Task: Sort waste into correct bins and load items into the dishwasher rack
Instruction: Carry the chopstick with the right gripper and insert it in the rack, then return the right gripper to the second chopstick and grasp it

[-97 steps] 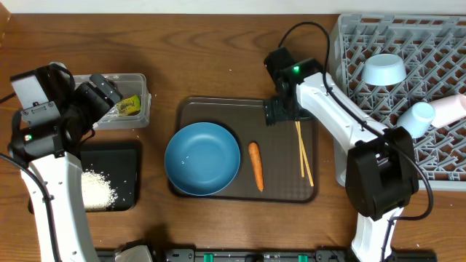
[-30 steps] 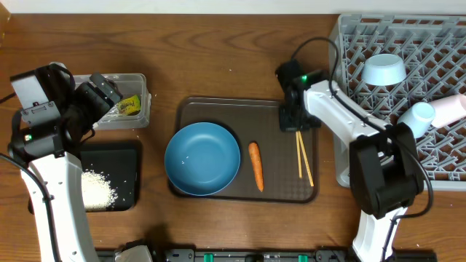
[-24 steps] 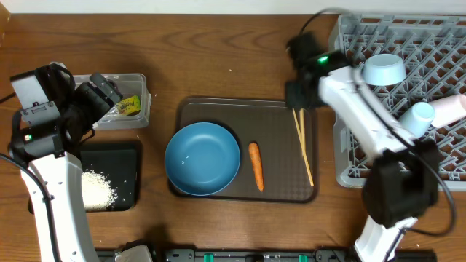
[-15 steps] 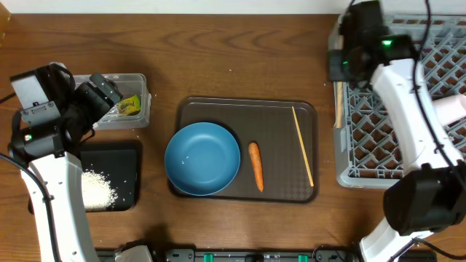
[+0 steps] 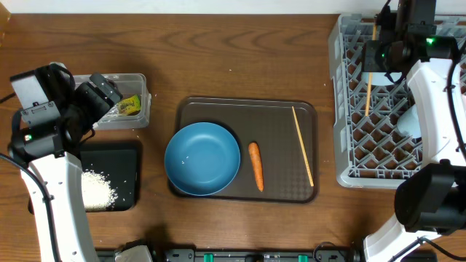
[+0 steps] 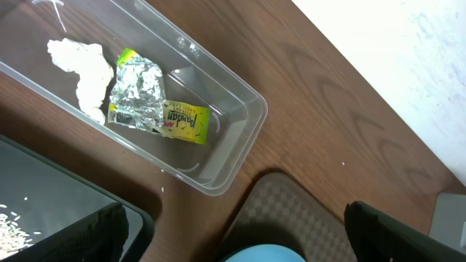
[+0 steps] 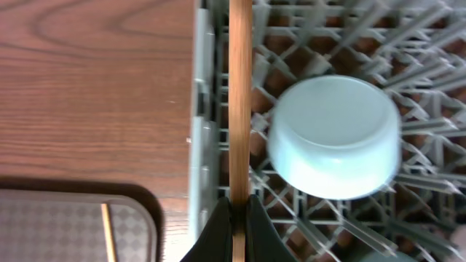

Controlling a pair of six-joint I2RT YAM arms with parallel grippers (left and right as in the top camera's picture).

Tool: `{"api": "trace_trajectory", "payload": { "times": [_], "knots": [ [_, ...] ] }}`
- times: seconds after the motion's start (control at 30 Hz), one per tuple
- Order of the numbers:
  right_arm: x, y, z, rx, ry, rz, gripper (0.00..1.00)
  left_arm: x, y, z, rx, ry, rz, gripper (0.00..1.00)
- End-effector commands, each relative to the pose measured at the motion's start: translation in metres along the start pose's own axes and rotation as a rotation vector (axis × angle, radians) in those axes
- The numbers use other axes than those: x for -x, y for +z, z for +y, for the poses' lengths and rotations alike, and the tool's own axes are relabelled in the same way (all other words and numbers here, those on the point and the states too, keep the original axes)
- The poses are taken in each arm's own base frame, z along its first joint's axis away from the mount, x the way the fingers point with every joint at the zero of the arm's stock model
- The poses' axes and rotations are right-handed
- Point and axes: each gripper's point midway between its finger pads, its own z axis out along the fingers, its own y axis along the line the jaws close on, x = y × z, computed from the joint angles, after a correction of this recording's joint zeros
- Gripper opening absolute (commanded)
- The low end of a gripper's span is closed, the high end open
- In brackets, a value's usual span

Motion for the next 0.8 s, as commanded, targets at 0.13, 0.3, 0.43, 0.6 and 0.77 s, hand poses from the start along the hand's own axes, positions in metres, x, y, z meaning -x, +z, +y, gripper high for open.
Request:
{"api": "trace_trajectory", "payload": {
  "times": [0.13, 0.3, 0.43, 0.6, 0.77],
  "knots": [
    [0.0012, 0.0050, 0.0045, 0.031, -0.020, -0.001, 0.02, -0.0012, 0.0018, 0.0014, -0.002, 0.004, 0.009, 0.98],
    [-0.0007, 0.0083, -0.0007, 0.005, -0.004, 0.009, 0.03, -0.0012, 0.0018, 0.0015, -0.002, 0.004, 0.009, 0.98],
    [-0.0027, 0.0118, -0.0008, 0.006, -0.002, 0.019, 0.30, -0.0012, 0.0018, 0.0015, -0.002, 0.004, 0.009, 0.98],
    [-0.0044, 0.0129, -0.0009, 0.006, 0.017, 0.026, 0.76, -0.0012, 0.0018, 0.0015, -0.002, 0.004, 0.009, 0.98],
    [-0.0068, 0.0074, 0.0089, 0.051, 0.032, 0.034, 0.80, -0.0012, 0.0018, 0.0015, -0.002, 0.004, 0.009, 0.98]
  ]
}}
